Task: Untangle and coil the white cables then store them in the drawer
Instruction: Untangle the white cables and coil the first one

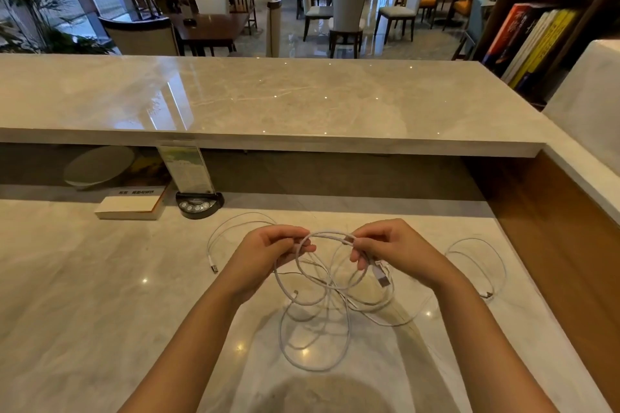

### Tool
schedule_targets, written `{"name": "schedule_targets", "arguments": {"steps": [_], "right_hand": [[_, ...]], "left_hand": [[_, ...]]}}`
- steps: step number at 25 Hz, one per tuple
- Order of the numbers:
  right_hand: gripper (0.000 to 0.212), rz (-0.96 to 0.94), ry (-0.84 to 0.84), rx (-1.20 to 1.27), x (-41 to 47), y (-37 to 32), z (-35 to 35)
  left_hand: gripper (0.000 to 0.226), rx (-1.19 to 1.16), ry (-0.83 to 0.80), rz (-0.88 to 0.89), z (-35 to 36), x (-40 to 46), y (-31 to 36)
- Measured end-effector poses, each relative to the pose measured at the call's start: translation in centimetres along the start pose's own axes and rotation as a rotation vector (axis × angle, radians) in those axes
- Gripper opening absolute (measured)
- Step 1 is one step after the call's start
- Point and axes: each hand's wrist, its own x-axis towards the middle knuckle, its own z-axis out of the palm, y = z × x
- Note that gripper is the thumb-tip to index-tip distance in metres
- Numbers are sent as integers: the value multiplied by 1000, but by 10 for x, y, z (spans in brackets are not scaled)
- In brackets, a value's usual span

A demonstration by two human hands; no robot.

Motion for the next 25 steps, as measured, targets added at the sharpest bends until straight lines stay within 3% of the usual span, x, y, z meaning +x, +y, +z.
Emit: {"name": "schedule_targets", "arguments": {"steps": [4,7,10,12,16,19,25], "right_hand": [[18,81,54,41,-9,-1,-11],[17,109,30,-4,-15,-2,-13],[16,98,19,-63,-12,-12,-9],[14,66,9,-83,-7,-21,-5],[9,57,57,-6,-4,-33,-12],[12,89,-51,-28,-10,-33,-21],[11,162,-54,-130,-8,-30,-24]], "left_hand": [[20,210,36,43,-13,3,-10],[19,507,-3,9,-24,3,-15],[32,780,-83,138,3,1,-3],[24,776,-135,277,34,1,9],[13,592,-18,368,53,3,20],[14,682,-103,382,45,3,13],[19,796,-194,401,44,4,8]]}}
